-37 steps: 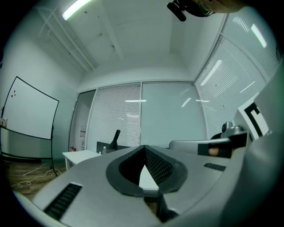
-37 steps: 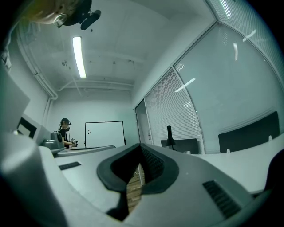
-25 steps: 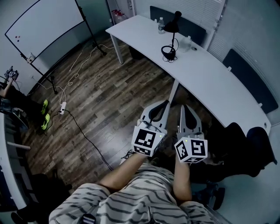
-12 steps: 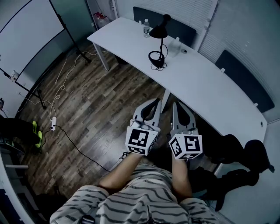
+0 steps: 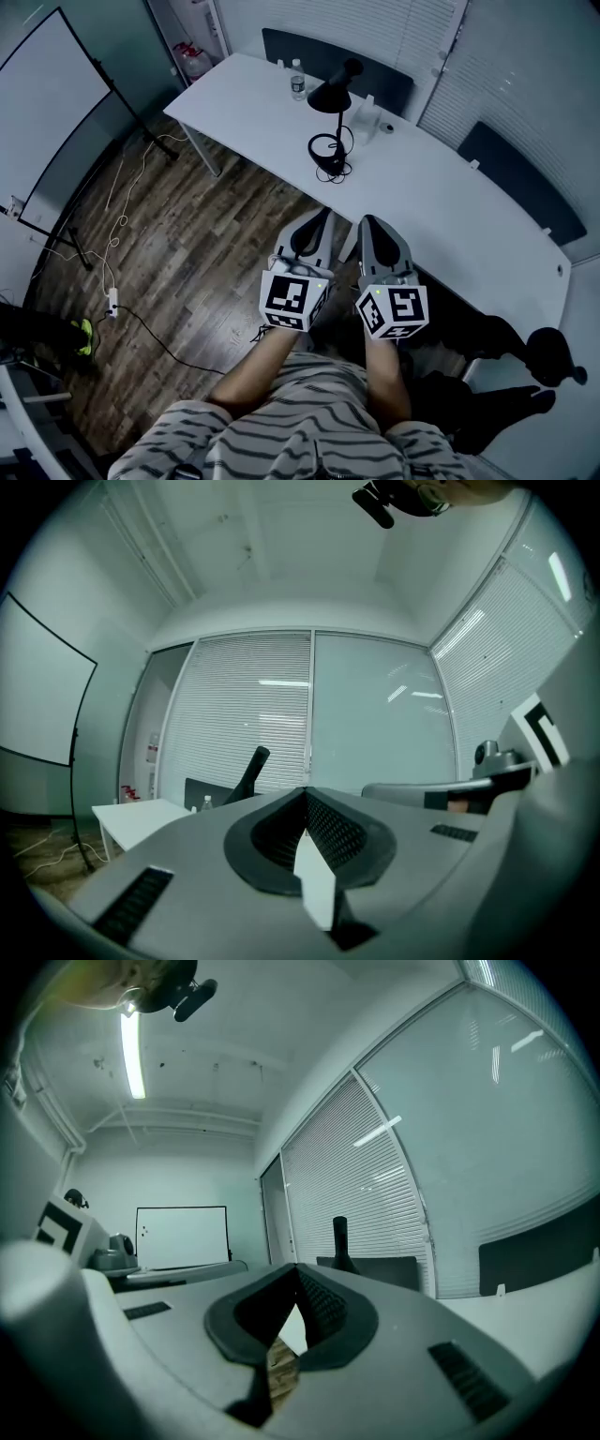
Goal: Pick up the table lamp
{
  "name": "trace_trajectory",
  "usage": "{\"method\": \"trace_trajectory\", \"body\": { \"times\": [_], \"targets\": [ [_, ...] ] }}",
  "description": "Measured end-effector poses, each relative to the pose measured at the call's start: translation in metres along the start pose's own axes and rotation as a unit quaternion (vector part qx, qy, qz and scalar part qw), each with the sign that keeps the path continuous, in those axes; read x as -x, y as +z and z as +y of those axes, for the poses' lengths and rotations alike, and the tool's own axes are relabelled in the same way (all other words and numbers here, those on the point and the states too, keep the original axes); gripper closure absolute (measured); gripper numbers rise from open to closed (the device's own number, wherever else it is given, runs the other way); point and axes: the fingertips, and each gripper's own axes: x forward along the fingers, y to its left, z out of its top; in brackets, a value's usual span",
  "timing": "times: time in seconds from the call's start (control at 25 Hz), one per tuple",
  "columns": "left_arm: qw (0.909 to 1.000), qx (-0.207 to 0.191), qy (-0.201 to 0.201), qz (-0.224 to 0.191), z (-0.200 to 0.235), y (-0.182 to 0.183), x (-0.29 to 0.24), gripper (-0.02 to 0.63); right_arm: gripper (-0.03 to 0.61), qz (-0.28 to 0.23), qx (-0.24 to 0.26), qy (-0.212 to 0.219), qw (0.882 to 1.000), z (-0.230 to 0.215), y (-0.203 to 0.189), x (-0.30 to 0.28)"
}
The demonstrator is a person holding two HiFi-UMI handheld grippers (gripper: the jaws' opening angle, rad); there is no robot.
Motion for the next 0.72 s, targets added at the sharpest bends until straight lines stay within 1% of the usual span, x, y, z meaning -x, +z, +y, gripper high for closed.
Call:
{"method": "trace_trajectory", "body": {
  "times": [0.4, 0.72],
  "targets": [
    [0.9998, 0.003, -0.022, 0.004, 0.055, 0.0, -0.041, 0.607, 0.568, 0.002, 0.003, -0.022, 1.0, 0.001, 0.0, -0.069],
    [0.9994, 0.009, -0.034, 0.005, 0.074, -0.005, -0.059, 0.606, 0.568, 0.011, 0.01, -0.033, 0.999, -0.002, -0.005, -0.096]
  ]
}}
